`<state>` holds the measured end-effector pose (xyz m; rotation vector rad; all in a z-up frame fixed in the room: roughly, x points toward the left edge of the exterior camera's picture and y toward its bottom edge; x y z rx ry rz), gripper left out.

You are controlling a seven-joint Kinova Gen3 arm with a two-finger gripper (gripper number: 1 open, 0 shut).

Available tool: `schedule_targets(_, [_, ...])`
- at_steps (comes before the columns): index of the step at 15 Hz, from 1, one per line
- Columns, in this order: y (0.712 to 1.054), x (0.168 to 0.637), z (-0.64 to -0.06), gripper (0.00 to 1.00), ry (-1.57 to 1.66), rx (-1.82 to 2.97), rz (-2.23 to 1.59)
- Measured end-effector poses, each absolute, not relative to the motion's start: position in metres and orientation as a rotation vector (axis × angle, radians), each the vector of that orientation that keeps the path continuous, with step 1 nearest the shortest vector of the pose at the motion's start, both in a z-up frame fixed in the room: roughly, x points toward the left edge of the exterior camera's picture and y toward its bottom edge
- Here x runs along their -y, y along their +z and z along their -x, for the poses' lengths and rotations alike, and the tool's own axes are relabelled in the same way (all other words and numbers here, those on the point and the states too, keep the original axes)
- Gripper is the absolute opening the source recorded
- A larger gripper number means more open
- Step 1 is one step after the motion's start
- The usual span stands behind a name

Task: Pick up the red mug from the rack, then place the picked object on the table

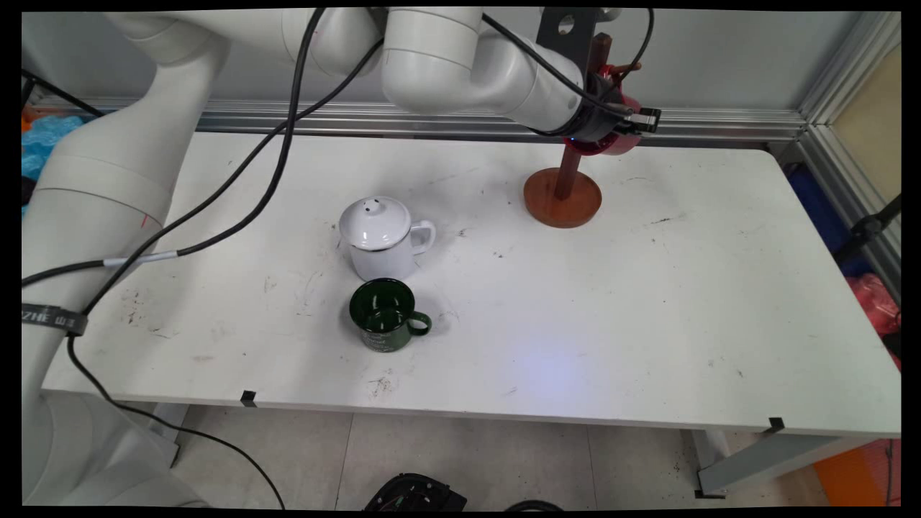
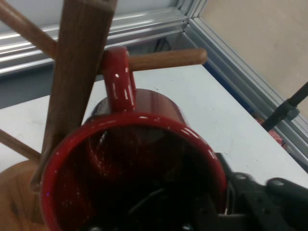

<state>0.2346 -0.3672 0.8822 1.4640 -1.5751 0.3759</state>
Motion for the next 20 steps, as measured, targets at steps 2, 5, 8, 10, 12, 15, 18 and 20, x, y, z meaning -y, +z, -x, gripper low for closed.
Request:
schedule_targets(2, [0.881, 0.367, -0.235, 0.00, 0.381, 1.571, -1.471])
schedule_targets(5, [0.881, 0.367, -0.236, 0.00, 0.386, 1.568, -1.479])
schedule_targets(8, [0.882, 0.366, -0.236, 0.00, 0.389, 1.565, -1.480])
schedule_targets(10, [0.885, 0.365, -0.236, 0.00, 0.388, 1.565, -1.474])
schedule_targets(12, [0.888, 0.363, -0.234, 0.00, 0.386, 1.568, -1.460])
schedule_targets(15, [0.894, 0.361, -0.230, 0.00, 0.383, 1.578, -1.429])
schedule_targets(18, [0.900, 0.360, -0.226, 0.00, 0.379, 1.588, -1.400])
schedule_targets(20, [0.902, 0.359, -0.224, 0.00, 0.377, 1.597, -1.381])
